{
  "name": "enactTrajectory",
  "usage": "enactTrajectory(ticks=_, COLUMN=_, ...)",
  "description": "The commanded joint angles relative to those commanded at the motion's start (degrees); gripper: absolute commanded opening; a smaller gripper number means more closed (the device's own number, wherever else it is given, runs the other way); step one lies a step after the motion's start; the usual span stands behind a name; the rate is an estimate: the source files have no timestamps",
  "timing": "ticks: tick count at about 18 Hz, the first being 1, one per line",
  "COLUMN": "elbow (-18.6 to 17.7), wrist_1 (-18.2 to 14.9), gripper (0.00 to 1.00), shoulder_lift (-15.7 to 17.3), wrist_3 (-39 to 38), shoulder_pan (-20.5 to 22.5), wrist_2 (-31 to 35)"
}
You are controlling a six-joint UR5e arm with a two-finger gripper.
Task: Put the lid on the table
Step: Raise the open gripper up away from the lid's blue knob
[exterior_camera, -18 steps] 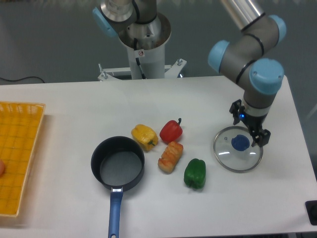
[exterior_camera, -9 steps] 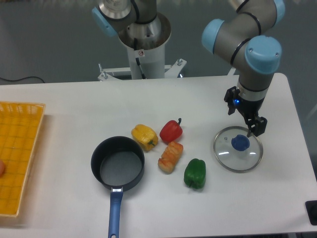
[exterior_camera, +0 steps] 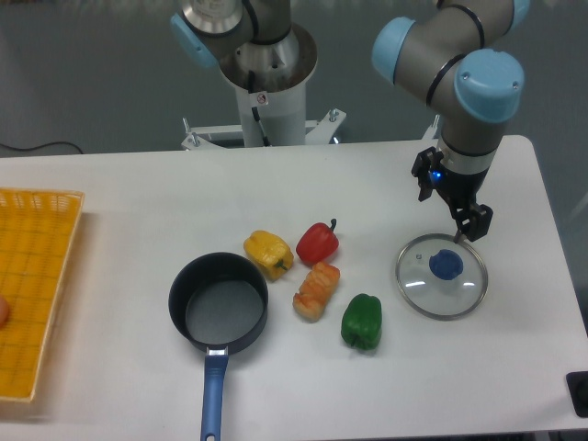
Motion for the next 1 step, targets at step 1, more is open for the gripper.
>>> enactTrajectory(ticks=1, elbow=0.00, wrist_1=0.00, gripper=1.00, shoulder_lift=0.00, wrist_3=-0.09, shoulder_pan=0.09, wrist_2=0.00)
